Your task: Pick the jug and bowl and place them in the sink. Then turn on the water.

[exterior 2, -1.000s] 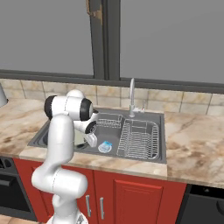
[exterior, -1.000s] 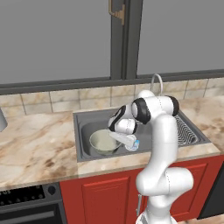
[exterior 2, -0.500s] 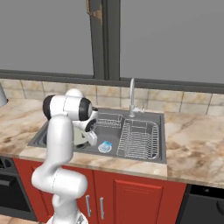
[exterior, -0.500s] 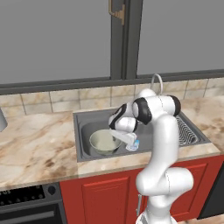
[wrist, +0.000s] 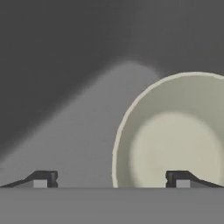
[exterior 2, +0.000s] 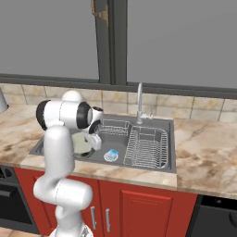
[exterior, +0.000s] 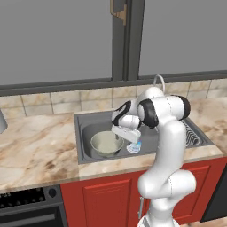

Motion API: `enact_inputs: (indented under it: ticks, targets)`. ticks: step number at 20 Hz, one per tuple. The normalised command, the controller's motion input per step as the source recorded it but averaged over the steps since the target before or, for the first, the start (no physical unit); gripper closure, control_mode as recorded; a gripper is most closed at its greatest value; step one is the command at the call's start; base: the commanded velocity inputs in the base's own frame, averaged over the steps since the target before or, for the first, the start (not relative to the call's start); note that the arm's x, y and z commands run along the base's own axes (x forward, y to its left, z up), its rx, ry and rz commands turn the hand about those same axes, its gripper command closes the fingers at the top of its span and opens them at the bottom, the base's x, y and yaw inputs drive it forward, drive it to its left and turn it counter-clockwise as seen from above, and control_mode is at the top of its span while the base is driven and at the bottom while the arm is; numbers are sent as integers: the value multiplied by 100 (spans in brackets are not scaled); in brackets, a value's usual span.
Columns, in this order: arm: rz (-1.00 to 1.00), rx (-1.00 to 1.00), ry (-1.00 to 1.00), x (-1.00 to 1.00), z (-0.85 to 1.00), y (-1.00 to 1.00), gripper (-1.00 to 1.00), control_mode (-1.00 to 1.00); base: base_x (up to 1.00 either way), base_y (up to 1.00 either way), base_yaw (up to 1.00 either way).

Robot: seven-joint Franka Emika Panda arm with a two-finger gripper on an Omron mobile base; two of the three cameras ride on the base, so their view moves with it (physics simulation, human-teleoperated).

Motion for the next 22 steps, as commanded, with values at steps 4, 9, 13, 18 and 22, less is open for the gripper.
enact_inputs:
  ticks: [4,9,13,18,22]
  targets:
    - [-17,0,10,-34,49,0,-100,-100,0,0,0]
    - [-25,0,13,-47,45,-2,-100,-100,0,0,0]
    - [-30,0,12,-55,42,-1,-100,-100,0,0,0]
    - [-36,0,13,-50,43,0,-100,-100,0,0,0]
    - [-42,0,15,-48,42,0,-100,-100,0,0,0]
